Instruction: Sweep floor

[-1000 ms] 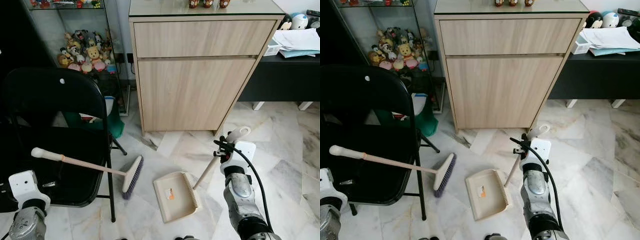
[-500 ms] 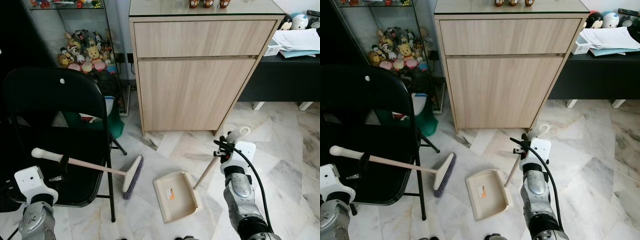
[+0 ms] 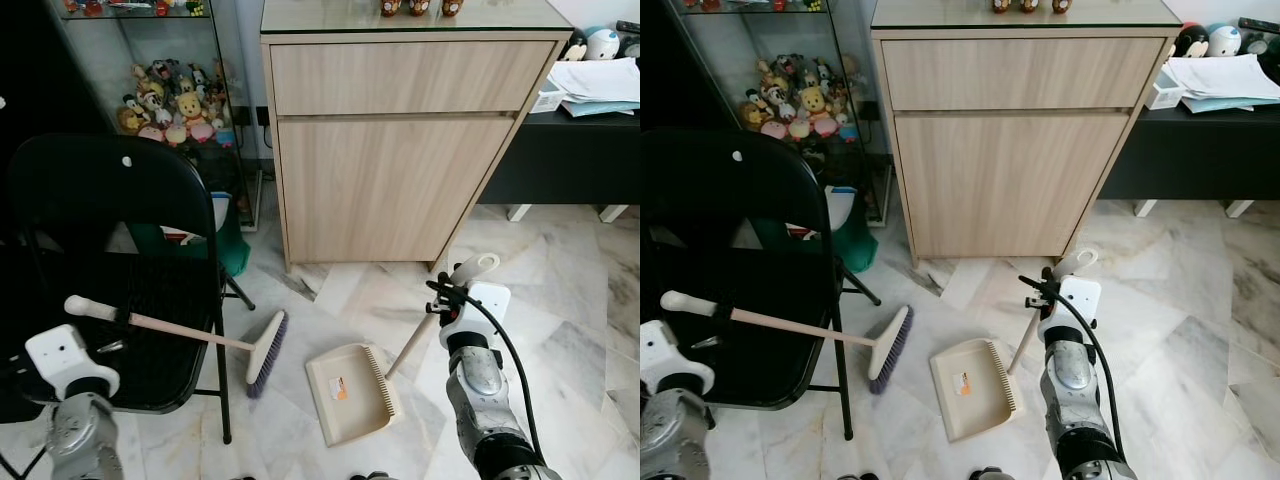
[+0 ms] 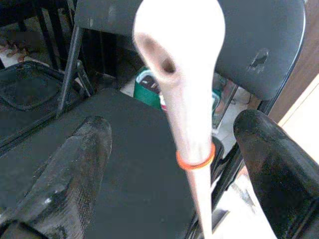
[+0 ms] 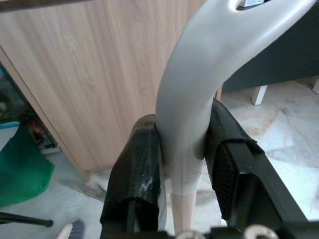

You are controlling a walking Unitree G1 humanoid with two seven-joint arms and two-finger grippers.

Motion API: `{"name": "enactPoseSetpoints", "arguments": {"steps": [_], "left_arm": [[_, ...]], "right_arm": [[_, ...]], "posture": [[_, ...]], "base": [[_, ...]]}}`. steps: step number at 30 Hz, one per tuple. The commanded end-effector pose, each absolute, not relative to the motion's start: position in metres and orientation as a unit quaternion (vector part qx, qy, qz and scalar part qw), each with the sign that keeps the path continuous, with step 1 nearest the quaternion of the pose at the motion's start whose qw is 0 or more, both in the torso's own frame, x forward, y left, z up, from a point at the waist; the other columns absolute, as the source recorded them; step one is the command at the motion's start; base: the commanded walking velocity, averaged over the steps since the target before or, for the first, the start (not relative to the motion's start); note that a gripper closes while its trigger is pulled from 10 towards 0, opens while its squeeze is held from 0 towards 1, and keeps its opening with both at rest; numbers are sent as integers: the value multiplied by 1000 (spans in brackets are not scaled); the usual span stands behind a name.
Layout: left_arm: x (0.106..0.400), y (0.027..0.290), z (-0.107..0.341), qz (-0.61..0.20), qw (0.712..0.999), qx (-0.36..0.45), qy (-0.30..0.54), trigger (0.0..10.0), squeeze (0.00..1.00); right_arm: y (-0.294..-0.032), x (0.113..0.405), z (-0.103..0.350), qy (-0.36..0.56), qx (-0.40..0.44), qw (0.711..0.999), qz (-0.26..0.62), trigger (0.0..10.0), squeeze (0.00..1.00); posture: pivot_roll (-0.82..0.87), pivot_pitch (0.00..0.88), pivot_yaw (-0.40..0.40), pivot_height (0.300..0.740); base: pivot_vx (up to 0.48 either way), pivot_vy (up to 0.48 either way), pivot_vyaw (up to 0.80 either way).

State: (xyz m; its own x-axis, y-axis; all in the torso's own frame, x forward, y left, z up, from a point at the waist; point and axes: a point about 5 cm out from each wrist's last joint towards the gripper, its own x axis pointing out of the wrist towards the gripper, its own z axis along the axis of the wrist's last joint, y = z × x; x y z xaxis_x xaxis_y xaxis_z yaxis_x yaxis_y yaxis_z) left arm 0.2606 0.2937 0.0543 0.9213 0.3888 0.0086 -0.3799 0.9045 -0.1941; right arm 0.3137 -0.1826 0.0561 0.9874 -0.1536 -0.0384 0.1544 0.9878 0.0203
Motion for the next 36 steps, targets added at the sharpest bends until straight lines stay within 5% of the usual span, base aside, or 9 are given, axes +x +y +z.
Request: {"name": "enactPoseSetpoints", "arguments": {"steps": [1,18,19,20,21,36], "left_arm": [[261,291,51,207,973,-104,-22,10000,0],[275,285,53,202,974,-104,-15,9882,0],[275,286,52,205,973,-102,-12,8784,0],[274,287,51,206,973,-102,-11,3255,0],[274,287,51,207,973,-102,-10,0,0],[273,283,45,206,973,-109,-3,0,0]], "right_arm": [[-182,315,60,10,13,997,-76,10000,0],[-187,312,59,8,8,997,-77,10000,0],[-187,312,59,9,8,997,-76,10000,0],[-187,312,59,9,8,997,-76,10000,0],[-186,312,59,9,8,997,-75,10000,0],[-185,312,59,8,8,997,-73,10000,0]], "posture": [[-73,157,-7,740],[-96,167,-13,740],[-95,166,-13,740],[-95,166,-13,740],[-95,166,-13,740],[-101,162,-16,740]], "base": [[0,0,0],[0,0,0],[0,0,0],[0,0,0],[0,0,0],[0,0,0]]}}
